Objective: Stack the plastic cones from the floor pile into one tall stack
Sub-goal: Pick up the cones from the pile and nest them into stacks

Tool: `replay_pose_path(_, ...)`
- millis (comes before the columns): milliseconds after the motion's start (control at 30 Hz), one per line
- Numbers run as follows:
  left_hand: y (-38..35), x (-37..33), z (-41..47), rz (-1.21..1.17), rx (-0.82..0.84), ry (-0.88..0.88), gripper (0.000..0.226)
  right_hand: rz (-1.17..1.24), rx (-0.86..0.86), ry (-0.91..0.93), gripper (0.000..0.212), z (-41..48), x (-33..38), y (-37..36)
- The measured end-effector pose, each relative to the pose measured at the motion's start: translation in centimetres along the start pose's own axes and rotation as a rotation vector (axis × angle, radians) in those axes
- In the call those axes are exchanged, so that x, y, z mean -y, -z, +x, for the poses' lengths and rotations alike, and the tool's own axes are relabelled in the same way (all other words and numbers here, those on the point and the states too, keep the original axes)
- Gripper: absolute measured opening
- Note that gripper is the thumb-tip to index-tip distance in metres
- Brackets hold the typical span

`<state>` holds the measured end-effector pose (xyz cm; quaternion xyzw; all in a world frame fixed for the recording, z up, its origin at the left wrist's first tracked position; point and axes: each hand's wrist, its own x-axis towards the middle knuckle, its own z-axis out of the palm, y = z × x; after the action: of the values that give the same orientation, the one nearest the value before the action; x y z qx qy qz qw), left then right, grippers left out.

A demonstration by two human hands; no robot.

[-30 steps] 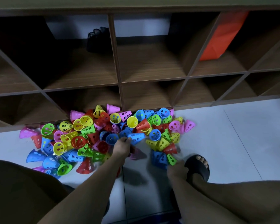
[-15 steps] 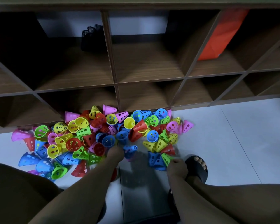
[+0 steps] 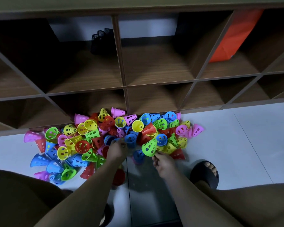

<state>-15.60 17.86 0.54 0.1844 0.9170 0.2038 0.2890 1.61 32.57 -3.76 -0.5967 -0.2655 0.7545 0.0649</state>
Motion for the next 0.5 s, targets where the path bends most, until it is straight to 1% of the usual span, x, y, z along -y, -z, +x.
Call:
replay_pose_path(33,0.1,0.4,-0.1,0.032,-0.006,-0.015,0.019,0.007,0.009,-0.005,0.013,0.0,0.0,-0.5)
replay_pose_path(167,-0.2,3.5,0.4,0.185,0.06,-0.1,0.029,0.005,0.01,-0.01,0.016,0.8,-0.1,-1.7)
replay_pose_path(267,-0.6,5.0,0.4,0.24,0.146,-0.103,0.032,-0.118,-0.031,-0.003,0.02,1.8,-0.9,-2.0)
replay_pose_path(367,-1.3,6.6,1.2,0.184,0.174,-0.048,0.034,-0.235,-0.02,-0.01,0.021,2.1,-1.6,-1.8)
replay_pose_path(433,-2.1,8.1,2.5,0.211,0.198,-0.029,0.038,-0.254,-0.007,-0.033,0.02,2.0,-1.7,-1.6)
replay_pose_path(500,-1.4,7.3,1.8,0.283,0.232,-0.054,0.043,-0.214,0.032,-0.054,0.022,1.7,-1.8,-1.4)
